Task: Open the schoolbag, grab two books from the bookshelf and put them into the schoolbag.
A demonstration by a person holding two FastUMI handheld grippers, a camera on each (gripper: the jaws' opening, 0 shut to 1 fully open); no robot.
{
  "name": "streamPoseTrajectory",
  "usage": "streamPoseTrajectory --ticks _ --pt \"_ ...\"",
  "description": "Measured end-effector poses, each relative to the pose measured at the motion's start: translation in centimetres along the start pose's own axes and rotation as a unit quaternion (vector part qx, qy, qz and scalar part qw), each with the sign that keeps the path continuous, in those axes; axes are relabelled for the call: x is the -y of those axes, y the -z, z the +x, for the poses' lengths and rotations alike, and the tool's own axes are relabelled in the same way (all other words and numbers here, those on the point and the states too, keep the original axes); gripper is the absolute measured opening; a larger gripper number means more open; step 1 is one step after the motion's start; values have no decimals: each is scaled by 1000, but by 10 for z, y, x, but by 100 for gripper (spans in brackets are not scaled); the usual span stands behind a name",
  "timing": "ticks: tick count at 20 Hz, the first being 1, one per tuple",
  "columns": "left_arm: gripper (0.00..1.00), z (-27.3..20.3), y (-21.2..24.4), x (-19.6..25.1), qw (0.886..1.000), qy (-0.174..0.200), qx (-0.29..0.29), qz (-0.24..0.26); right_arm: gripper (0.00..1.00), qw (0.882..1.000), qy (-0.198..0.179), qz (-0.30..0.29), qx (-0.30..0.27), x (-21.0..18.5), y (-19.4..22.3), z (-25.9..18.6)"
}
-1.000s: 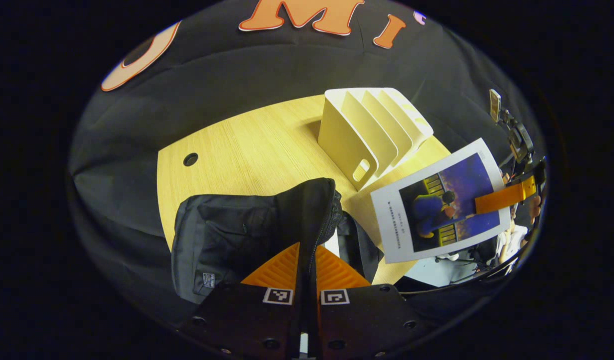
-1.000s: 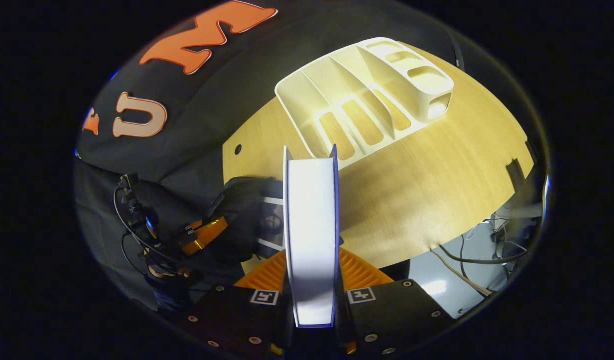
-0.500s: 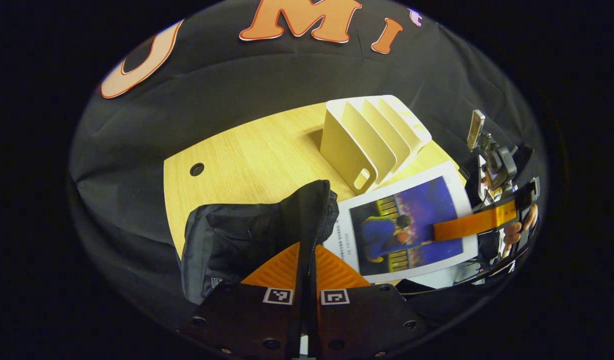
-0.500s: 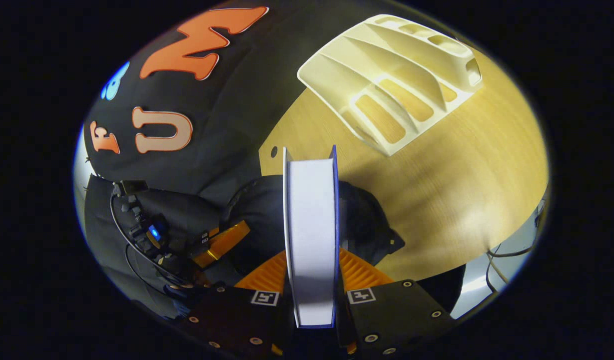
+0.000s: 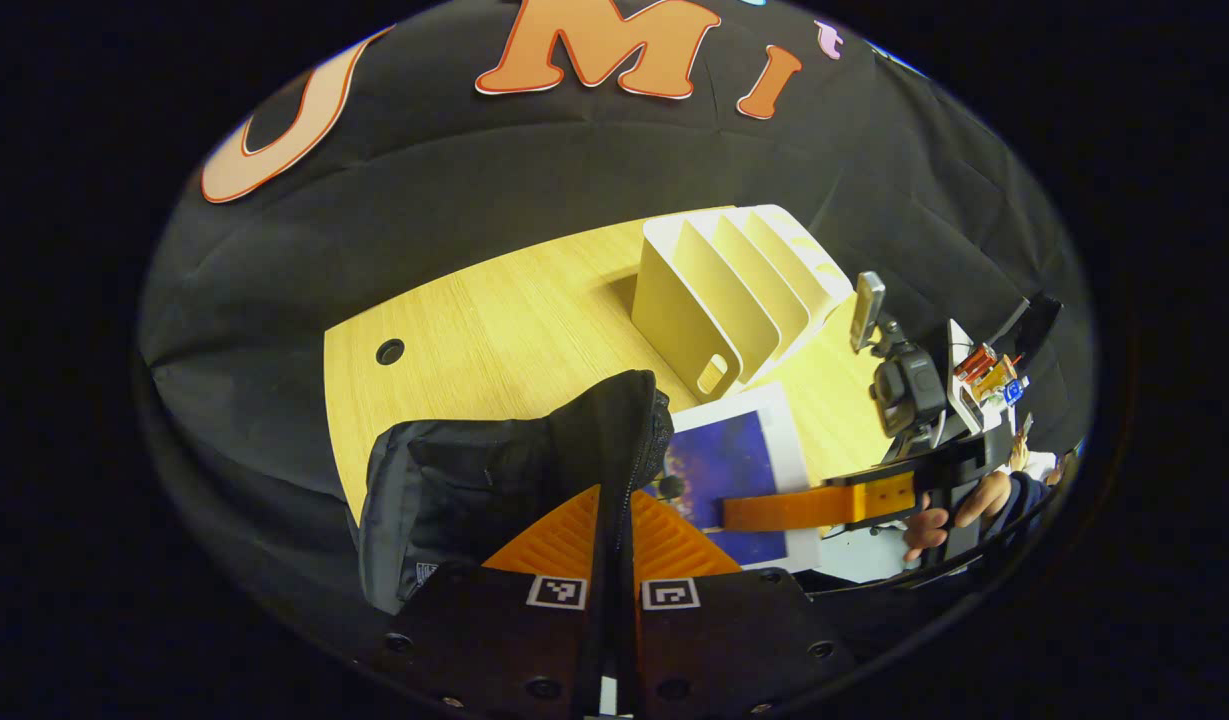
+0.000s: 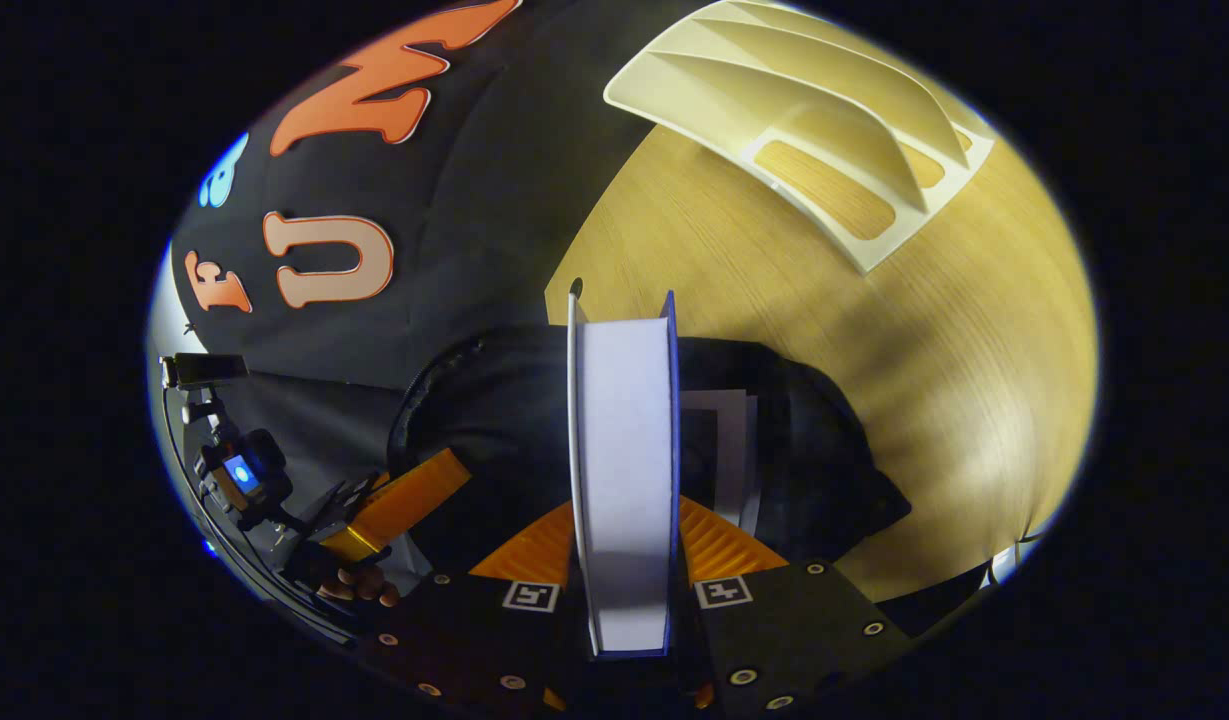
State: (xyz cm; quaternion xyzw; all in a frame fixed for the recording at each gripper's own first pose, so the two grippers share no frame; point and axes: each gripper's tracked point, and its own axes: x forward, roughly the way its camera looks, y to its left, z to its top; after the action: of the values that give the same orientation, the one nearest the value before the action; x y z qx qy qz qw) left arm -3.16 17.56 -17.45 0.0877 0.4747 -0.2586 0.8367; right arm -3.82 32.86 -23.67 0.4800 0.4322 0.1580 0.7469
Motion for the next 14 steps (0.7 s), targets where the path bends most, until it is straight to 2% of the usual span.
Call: streamPoseTrajectory --ticks 4,9,14 --pt "6 1 -1 3 1000 4 5 0 35 1000 -26 12 -3 -5 9 27" --pt "6 5 -1 18 1000 25 5 7 36 997 -49 13 -55 -9 37 62" --pt "6 6 -3 25 999 39 8 6 36 995 -59 17 -79 -7 42 71"
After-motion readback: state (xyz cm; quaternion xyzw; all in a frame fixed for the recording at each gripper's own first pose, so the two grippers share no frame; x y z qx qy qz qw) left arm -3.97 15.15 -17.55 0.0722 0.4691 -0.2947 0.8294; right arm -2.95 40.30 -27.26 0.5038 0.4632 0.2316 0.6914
